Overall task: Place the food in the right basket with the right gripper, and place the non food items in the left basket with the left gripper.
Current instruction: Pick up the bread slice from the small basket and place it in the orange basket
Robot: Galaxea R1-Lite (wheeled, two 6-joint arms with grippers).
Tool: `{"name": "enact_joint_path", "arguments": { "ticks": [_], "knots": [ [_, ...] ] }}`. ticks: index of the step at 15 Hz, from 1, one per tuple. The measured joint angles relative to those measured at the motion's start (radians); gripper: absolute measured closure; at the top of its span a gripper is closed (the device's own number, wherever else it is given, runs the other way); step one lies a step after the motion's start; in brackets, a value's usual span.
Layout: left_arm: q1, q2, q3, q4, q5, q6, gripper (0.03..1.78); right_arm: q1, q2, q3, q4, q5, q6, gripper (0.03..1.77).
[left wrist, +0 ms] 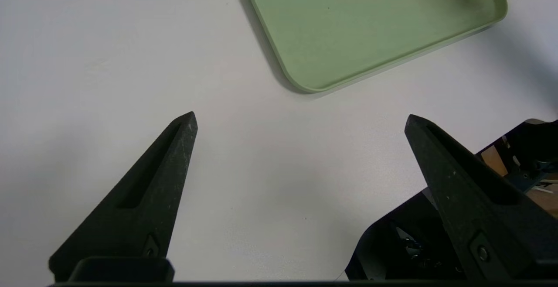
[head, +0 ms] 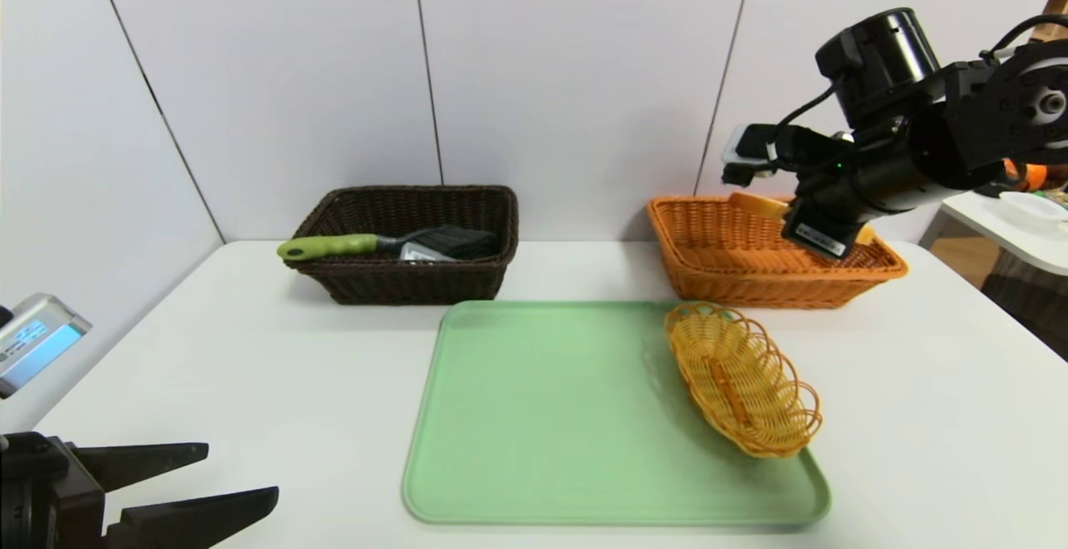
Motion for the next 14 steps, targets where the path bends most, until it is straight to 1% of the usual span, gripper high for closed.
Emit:
{"name": "enact_joint_path", "arguments": {
  "ticks": [4, 10, 14],
  "knots": [
    [0.000, -0.008, 0.011, -0.001, 0.000, -0.011, 0.12, -0.009, 0.066, -0.039, 0.013, -0.003, 0.000, 1.66],
    [0.000, -0.007, 0.012, -0.021, 0.003, -0.030, 0.12, -0.016, 0.213, -0.170, 0.015, -0.003, 0.000, 1.66],
    [0.000, -0.006, 0.013, -0.034, 0.003, -0.033, 0.12, -0.024, 0.288, -0.212, 0.009, -0.008, 0.001, 1.66]
  ]
}}
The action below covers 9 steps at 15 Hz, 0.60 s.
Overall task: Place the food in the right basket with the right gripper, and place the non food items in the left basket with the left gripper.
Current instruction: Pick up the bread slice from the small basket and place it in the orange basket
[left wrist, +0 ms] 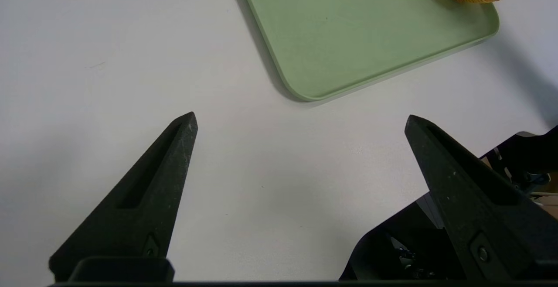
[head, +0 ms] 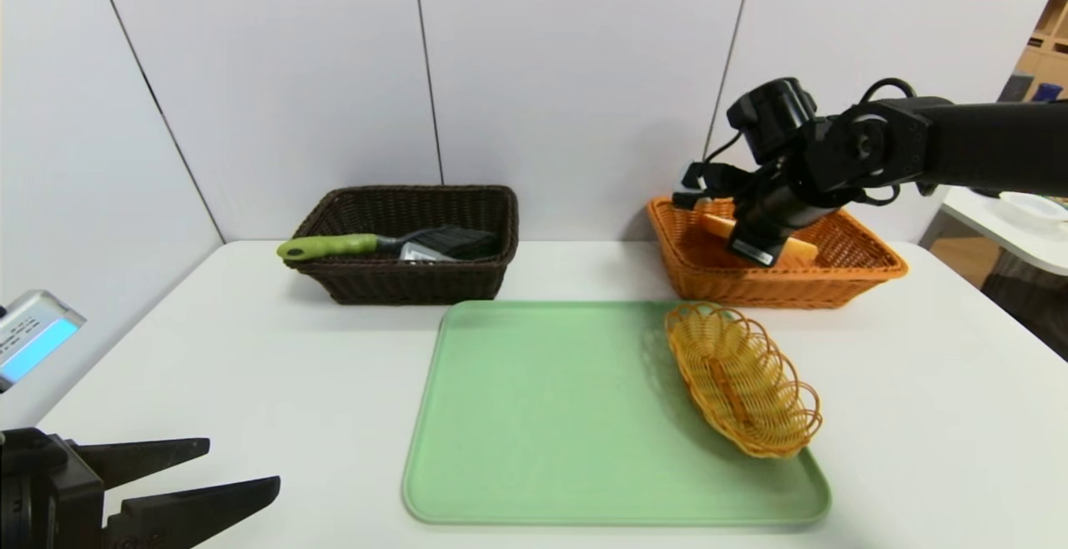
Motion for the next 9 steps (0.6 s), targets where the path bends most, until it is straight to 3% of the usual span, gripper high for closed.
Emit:
{"name": "enact_joint_path", "arguments": {
  "ticks": [9],
  "knots": [
    [0.000, -0.001, -0.001, 0.000, -0.002, 0.000, 0.12, -0.005, 0.015, -0.011, -0.001, 0.003, 0.004, 1.66]
  ]
}}
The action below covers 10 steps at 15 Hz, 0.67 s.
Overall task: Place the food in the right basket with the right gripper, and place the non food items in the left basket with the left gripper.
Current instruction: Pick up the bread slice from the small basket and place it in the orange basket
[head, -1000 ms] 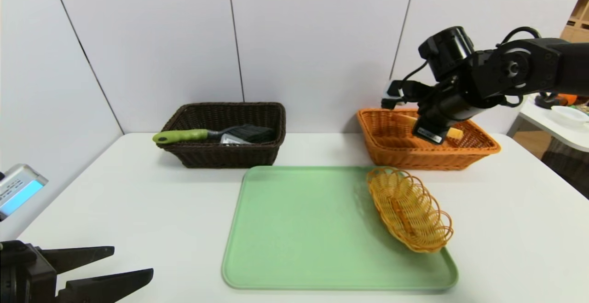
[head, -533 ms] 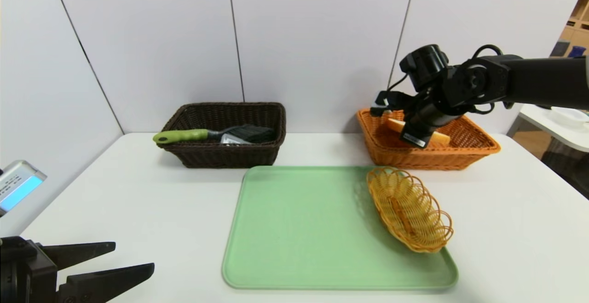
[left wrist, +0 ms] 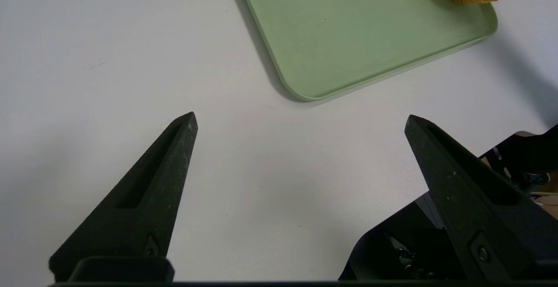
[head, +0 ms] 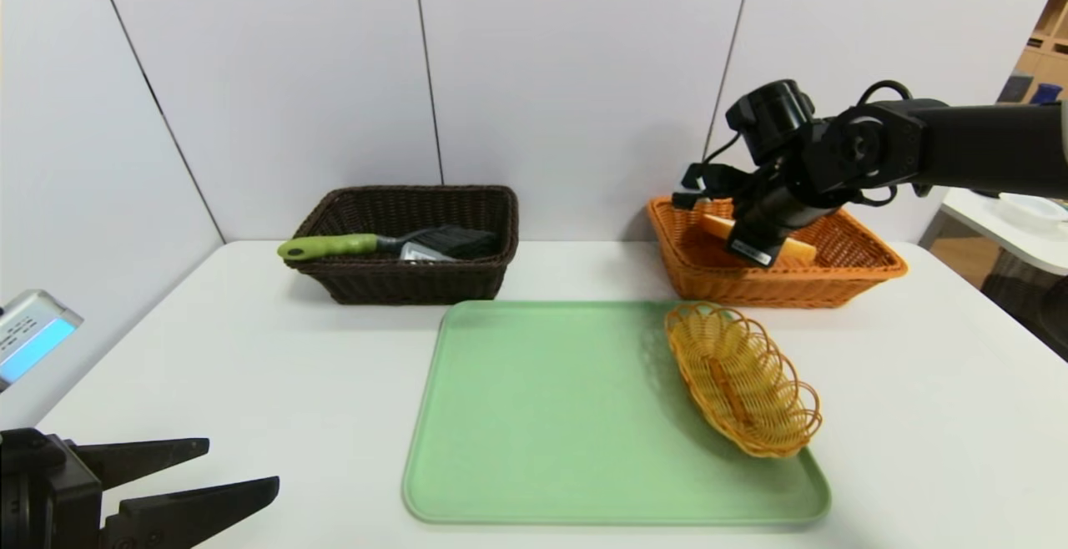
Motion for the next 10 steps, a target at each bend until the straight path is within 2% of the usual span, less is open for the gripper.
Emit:
{"name": "enact_joint_path", "arguments": {
  "ticks": [1, 6, 10],
  "knots": [
    [0.000, -0.001, 0.000, 0.000, 0.000, 0.000, 0.12, 0.000, -0.003, 0.000, 0.002, 0.000, 0.000, 1.66],
    [0.000, -0.007, -0.001, 0.001, -0.001, 0.000, 0.12, 0.001, -0.011, 0.002, 0.002, 0.003, 0.002, 0.96],
    [0.000, -0.011, 0.000, 0.001, -0.001, 0.000, 0.12, 0.004, -0.026, 0.002, 0.003, 0.001, 0.000, 0.61]
  ]
}}
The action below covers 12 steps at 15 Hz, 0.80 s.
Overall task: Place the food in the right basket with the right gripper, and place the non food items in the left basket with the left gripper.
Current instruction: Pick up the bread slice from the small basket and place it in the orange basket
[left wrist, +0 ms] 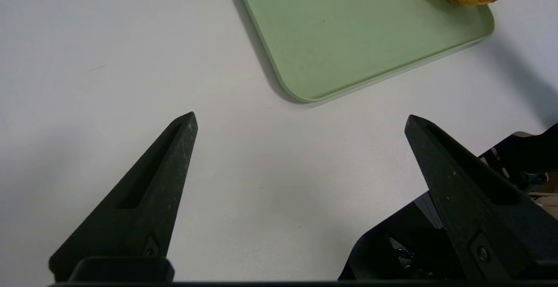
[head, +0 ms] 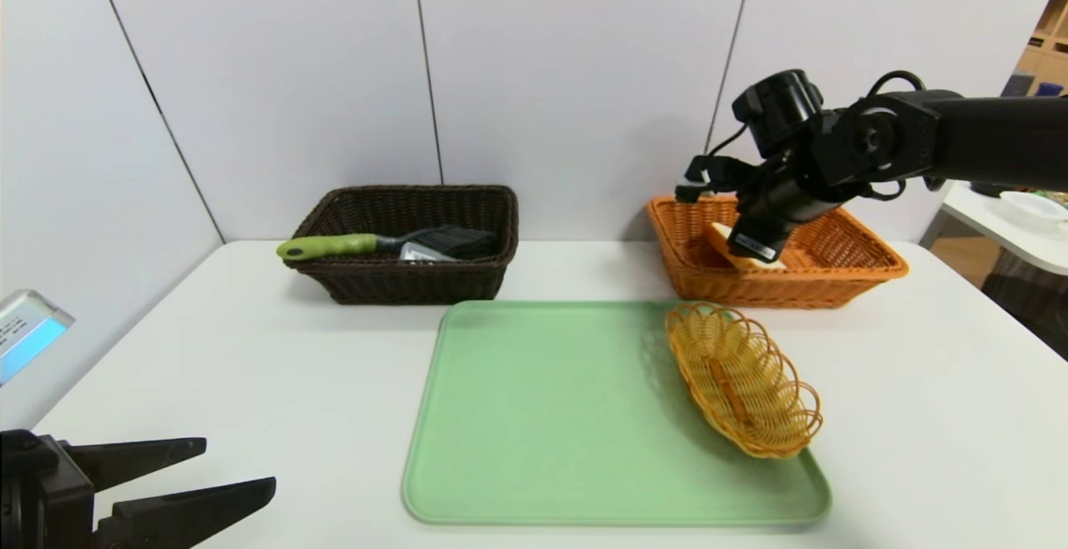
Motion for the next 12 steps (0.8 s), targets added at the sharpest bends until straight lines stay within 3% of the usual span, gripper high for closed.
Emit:
{"name": "enact_joint_path", "arguments": {
  "ticks": [6, 9, 12],
  "knots": [
    [0.000, -0.010, -0.019, 0.000, -0.002, 0.004, 0.12, -0.003, -0.128, 0.001, 0.029, 0.007, 0.036, 0.33],
    [0.000, -0.003, -0.049, 0.000, -0.005, 0.009, 0.12, -0.007, -0.224, 0.008, 0.132, 0.019, 0.188, 0.25],
    [0.000, 0.021, -0.104, 0.002, -0.001, 0.011, 0.12, 0.007, -0.311, 0.037, 0.232, 0.024, 0.420, 0.20]
  ]
}}
